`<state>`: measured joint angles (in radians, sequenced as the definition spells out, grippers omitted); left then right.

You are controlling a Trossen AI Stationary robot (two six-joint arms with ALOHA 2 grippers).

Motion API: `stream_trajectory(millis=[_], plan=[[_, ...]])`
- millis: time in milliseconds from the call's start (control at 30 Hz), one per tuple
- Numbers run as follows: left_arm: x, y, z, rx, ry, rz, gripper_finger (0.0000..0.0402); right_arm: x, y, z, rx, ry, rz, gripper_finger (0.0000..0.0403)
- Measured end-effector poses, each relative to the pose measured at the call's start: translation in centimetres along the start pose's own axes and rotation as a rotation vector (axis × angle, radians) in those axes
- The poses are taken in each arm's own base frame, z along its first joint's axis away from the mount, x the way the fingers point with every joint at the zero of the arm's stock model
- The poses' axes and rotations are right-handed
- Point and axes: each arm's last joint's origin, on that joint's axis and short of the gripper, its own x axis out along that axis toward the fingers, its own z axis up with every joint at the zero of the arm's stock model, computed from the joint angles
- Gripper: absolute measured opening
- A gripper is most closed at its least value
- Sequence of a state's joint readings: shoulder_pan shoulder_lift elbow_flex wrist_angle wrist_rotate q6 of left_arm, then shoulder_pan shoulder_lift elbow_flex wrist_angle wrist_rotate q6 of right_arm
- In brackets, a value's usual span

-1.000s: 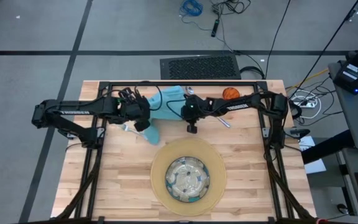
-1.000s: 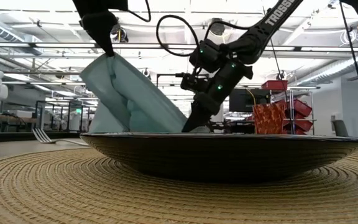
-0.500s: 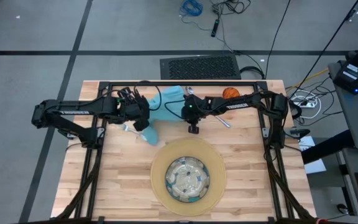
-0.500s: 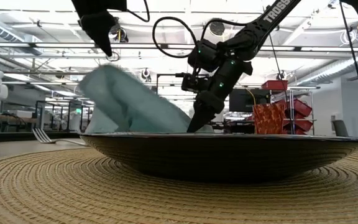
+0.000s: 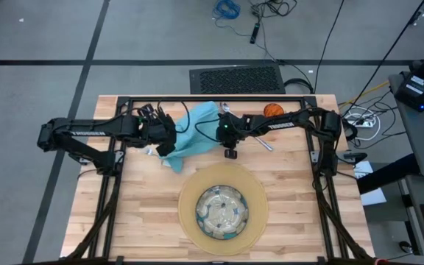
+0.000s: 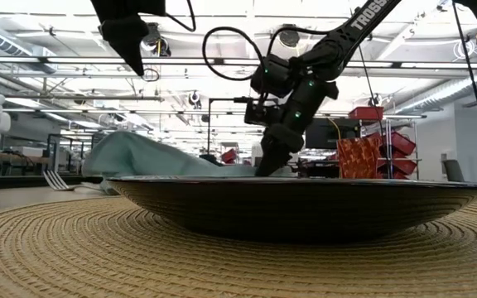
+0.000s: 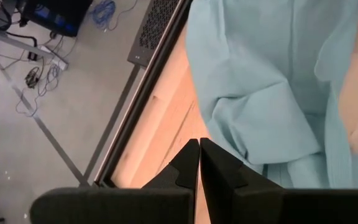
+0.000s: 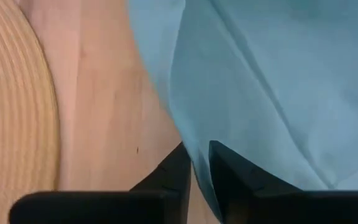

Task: Set table place
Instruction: Fold the blue napkin

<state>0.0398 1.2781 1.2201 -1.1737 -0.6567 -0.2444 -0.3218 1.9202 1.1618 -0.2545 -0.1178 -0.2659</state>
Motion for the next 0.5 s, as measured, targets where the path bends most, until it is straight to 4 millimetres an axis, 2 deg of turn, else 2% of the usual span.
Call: stream_trajectory(millis=[133,333,500], plan=[[-0.2,-0.2,-0.2,-0.006,0.013,-0.005,0.0,0.0,-0.1,-0.4,-0.017,0.058,-0.058,0.0008],[0.0,-0.9,-0.3,-0.059,0.049,-0.13,0.0,0.0,-0.1,-0.3,-0.021,0.049,-0.081,0.0001],[1.4,-2.0,-1.5,-0.062,0.115,-0.18,0.002,-1.0,-0.2,0.3,-0.011,0.008,-0.107,0.0]])
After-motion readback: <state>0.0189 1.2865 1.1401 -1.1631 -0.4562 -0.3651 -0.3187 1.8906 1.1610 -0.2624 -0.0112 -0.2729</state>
